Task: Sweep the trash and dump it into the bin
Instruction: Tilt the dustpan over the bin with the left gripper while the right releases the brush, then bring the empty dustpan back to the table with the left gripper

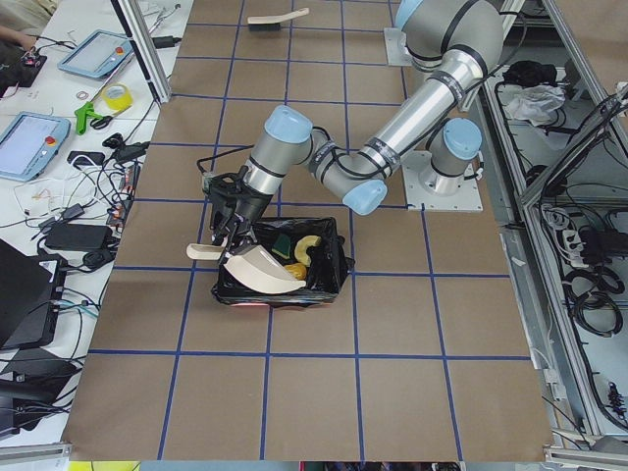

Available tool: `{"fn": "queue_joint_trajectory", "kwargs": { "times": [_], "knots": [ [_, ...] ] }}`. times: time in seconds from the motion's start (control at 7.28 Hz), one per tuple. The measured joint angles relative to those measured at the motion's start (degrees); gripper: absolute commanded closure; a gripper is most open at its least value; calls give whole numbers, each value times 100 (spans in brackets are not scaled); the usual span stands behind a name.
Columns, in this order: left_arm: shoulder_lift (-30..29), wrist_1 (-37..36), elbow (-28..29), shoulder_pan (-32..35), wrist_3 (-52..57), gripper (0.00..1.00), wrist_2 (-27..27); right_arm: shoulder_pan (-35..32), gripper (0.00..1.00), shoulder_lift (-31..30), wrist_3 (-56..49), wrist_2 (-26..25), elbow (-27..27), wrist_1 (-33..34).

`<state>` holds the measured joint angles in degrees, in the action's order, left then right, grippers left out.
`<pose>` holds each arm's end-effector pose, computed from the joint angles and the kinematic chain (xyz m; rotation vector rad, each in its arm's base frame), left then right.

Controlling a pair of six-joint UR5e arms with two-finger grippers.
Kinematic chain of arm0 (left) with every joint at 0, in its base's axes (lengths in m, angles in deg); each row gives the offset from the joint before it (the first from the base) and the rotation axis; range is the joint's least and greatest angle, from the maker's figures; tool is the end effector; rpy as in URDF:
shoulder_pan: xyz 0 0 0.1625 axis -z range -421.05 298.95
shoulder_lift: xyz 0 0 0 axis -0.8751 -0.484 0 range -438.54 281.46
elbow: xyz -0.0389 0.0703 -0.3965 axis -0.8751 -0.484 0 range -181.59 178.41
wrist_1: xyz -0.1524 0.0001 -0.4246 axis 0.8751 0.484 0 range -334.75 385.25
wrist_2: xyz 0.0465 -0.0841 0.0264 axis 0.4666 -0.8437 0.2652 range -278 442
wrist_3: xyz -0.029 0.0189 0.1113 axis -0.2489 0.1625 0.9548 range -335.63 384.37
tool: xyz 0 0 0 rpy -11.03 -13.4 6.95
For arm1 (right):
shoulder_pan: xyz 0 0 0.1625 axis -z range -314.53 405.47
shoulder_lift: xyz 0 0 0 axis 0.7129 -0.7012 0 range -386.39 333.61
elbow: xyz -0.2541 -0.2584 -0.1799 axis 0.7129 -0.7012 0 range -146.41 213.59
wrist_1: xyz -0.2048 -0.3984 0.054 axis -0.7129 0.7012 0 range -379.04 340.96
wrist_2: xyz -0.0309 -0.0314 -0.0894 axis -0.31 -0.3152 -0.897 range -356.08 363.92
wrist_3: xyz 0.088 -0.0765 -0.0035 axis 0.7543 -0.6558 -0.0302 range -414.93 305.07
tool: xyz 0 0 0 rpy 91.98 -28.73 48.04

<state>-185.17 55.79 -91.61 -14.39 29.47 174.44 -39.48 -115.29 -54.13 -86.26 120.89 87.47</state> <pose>0.3740 -0.5834 0.4090 -0.8882 2.4946 -0.9236 0.0824 -0.5792 0.4991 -0.1582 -3.0839 0.4916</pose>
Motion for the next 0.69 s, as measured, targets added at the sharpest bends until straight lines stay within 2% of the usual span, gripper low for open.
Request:
{"fn": "queue_joint_trajectory", "kwargs": {
  "times": [0.27,0.69],
  "knots": [
    [345,1112,193,196,-315,100,145,-161,0,151,260,-98,-144,-83],
    [646,2417,192,835,-1883,100,257,-487,0,153,431,-55,-128,-512]
  ]
}}
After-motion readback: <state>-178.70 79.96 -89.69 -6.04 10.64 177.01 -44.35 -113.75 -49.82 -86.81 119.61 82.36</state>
